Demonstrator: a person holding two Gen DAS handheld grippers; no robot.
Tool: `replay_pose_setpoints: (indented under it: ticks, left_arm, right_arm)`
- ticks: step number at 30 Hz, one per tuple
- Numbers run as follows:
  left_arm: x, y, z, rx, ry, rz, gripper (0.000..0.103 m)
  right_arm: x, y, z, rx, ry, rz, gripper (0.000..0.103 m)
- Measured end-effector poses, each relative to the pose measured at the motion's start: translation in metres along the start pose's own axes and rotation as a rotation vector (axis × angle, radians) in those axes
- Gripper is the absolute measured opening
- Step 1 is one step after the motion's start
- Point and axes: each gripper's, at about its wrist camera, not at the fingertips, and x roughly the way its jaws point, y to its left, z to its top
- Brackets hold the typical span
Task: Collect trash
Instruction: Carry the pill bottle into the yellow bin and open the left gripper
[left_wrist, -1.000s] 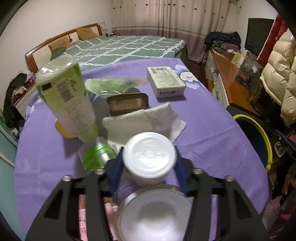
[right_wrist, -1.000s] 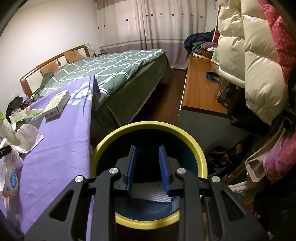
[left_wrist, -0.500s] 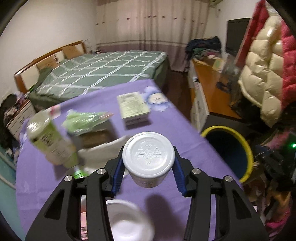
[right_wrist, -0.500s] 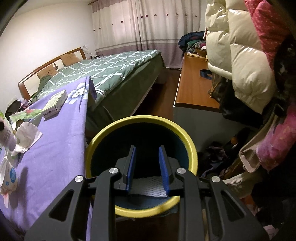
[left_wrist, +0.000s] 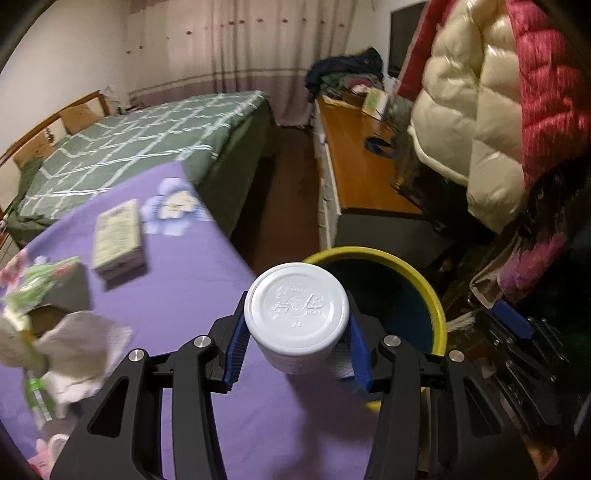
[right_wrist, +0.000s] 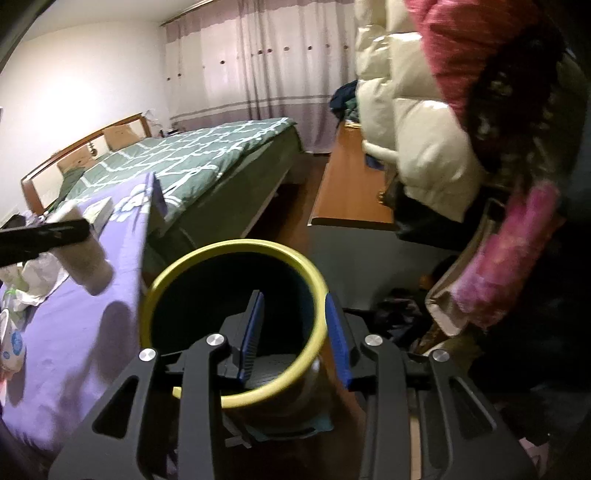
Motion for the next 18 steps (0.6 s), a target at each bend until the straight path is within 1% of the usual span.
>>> replay_pose_setpoints:
  ticks: [5,9,16,18]
  left_arm:
    - [0.031,-0.030,0.005,0.029,0.013,0.001,0.047]
    - [0.056,-0.050,0.007,0.042,0.044,0.010,0.047]
    - [0.084,-0.070,0.002,0.059,0.100,0.016,0.047]
    - [0.088,-0.074,0.001,0.060,0.112,0.020,0.047]
  right_arm:
    - [-0.006,-0.019,-0.004,0.028,-0.005,-0.009,0.033]
    - [-0.011,-0.030,-0.008,0.046,-0.014,-0.015,0.034]
    - [-0.013,-0.042,-0.012,0.064,-0.010,-0.014,0.035]
    - [-0.014,-0.044,-0.012,0.066,-0.010,-0.017,0.039]
